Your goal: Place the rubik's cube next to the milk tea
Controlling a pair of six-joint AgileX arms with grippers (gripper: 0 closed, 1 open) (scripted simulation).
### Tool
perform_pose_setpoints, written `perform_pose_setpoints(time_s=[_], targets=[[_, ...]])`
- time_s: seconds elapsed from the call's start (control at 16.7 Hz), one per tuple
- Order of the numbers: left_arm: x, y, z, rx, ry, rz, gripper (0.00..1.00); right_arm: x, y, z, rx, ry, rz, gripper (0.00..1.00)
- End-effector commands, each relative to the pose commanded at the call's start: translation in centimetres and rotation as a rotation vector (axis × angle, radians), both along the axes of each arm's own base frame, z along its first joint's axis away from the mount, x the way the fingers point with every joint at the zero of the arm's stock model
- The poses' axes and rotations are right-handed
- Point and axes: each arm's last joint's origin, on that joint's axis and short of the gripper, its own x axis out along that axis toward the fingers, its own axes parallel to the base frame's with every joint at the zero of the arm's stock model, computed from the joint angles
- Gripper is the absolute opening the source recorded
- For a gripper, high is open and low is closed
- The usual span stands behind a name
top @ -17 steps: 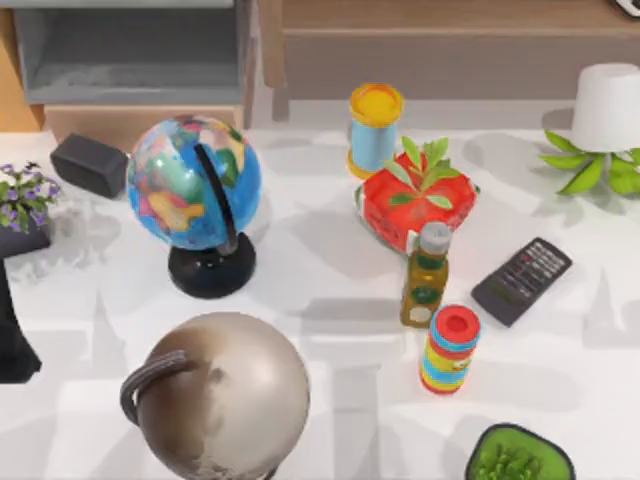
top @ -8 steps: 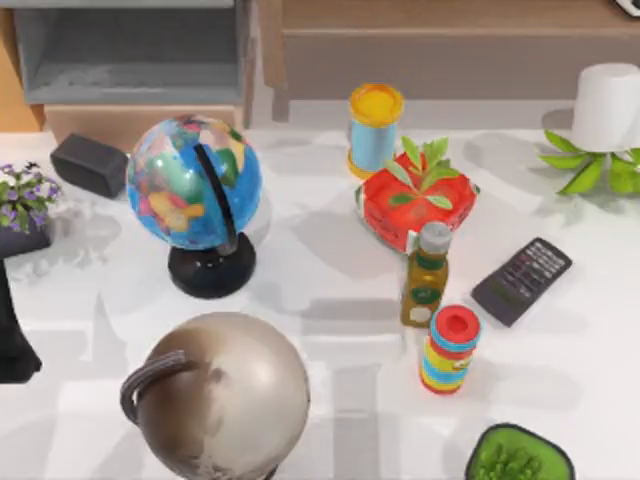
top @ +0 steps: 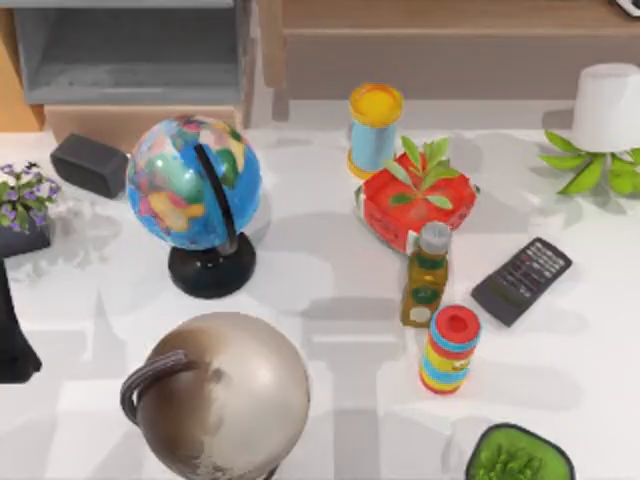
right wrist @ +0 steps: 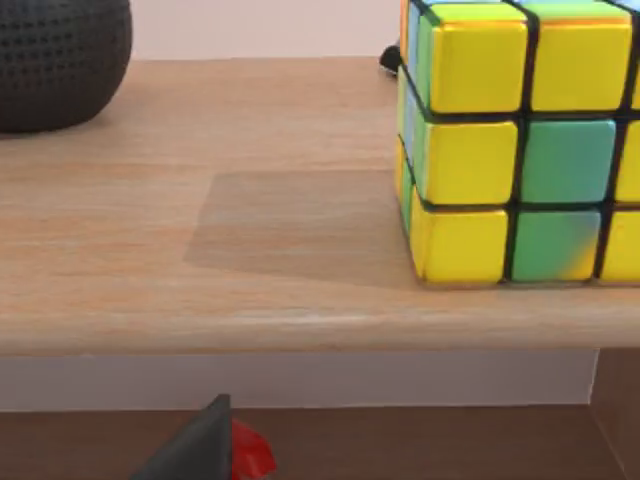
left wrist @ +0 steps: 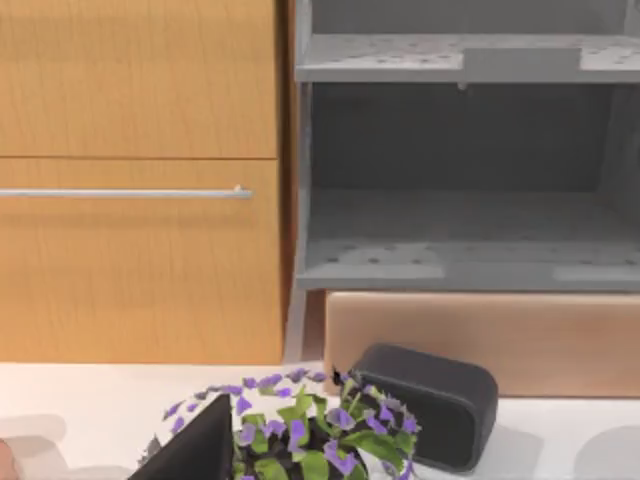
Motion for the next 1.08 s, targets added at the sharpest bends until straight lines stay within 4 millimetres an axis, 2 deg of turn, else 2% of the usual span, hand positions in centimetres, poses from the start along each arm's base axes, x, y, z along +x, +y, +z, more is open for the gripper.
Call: perform_pose_setpoints(time_s=[0.18,0.72,1.08], targets=[[0.0,0.0,0.0,0.000,0.000,0.000,1.00,1.7,-1.3,0.8,-0.014,-0.042,-0.001,1.00],[0.0,0.0,0.0,0.000,0.000,0.000,1.00,2.3,-1.3,1.3,-0.016,-0.050,0.000,1.00],[0.0,0.0,0.0,0.000,0.000,0.000,1.00,5.6,-1.4,1.9,-0.017,-0.056,-0.001,1.00]])
